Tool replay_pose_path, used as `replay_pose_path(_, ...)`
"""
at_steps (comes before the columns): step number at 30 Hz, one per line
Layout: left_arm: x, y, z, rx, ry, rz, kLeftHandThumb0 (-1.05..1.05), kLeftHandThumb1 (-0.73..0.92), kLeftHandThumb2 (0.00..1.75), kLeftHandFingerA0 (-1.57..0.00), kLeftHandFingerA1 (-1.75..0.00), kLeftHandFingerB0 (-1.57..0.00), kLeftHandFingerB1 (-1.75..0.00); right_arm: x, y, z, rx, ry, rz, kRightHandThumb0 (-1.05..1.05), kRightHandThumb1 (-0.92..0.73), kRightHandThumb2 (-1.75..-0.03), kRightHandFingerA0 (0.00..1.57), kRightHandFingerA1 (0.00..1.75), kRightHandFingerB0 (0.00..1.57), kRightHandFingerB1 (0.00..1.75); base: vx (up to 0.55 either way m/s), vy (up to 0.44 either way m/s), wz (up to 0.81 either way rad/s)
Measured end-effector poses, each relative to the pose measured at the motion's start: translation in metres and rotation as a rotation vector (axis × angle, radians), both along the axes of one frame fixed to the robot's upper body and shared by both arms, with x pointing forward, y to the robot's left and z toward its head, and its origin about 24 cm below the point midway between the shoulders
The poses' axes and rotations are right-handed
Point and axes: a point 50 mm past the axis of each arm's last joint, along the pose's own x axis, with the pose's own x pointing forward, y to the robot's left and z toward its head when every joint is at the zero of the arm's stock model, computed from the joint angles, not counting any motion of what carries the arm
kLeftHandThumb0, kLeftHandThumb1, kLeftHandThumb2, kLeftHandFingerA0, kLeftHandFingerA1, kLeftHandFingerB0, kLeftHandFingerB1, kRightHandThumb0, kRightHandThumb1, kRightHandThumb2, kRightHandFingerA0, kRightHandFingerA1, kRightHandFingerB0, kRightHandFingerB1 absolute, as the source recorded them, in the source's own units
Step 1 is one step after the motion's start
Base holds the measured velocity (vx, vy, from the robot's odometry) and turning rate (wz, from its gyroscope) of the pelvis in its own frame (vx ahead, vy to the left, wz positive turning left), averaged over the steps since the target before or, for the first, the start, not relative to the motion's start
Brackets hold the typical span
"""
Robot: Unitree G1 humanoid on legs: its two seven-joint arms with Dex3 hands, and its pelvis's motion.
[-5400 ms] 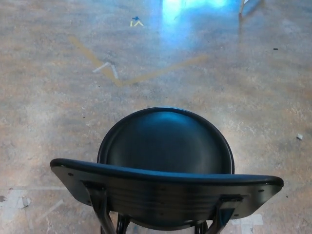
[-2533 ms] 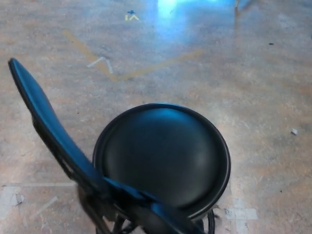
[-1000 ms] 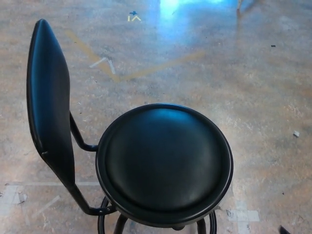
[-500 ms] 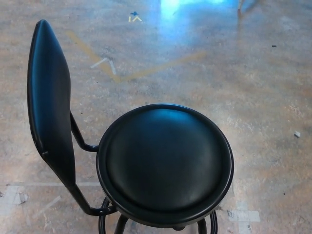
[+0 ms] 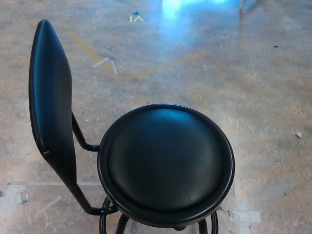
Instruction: Use the right hand to rotate the back of the chair to its left.
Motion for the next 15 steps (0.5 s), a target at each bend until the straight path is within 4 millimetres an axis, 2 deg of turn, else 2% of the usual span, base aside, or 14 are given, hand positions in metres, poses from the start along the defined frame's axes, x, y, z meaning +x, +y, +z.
replay_pose_path(5, -0.0002, 0.0000, -0.0001, 0.000, 0.000, 0.001, -0.57, 0.56, 0.57, -0.61, -0.52, -0.58, -0.48, 0.0006, 0.0003, 0.0006, 0.005, -0.011, -0.004, -0.71, -0.71, -0.93, 0.00, 0.07, 0.00, 0.05, 0.00, 0.000, 0.00)
replay_pose_path(15, -0.0011, 0.0004, -0.0002, -0.002, 0.000, 0.007, -0.56, 0.55, 0.57, -0.61, -0.52, -0.56, -0.47, 0.0002, 0.0012, 0.0013, 0.013, -0.028, -0.005, -0.73, -0.70, -0.93, 0.00, 0.08, 0.00, 0.06, 0.00, 0.000, 0.00)
